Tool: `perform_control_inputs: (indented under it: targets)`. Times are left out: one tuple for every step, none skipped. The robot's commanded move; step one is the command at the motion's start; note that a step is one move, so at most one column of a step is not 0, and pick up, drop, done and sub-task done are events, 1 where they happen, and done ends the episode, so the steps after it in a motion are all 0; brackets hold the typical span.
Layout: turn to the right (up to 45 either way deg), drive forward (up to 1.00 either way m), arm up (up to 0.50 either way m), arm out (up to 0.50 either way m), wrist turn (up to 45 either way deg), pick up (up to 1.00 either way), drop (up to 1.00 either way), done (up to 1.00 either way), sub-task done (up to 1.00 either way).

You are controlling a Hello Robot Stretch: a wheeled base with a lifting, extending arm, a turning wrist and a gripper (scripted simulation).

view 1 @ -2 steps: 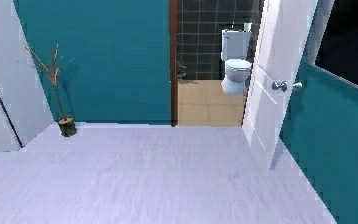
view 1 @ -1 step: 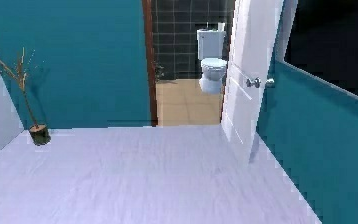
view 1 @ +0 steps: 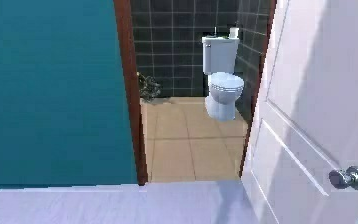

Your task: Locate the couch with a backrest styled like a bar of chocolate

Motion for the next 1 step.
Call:
perform_control_inputs:
  targets:
    - [0.0,1.00,0.00,0.00,0.0,0.00,0.00,0.00,0.00]
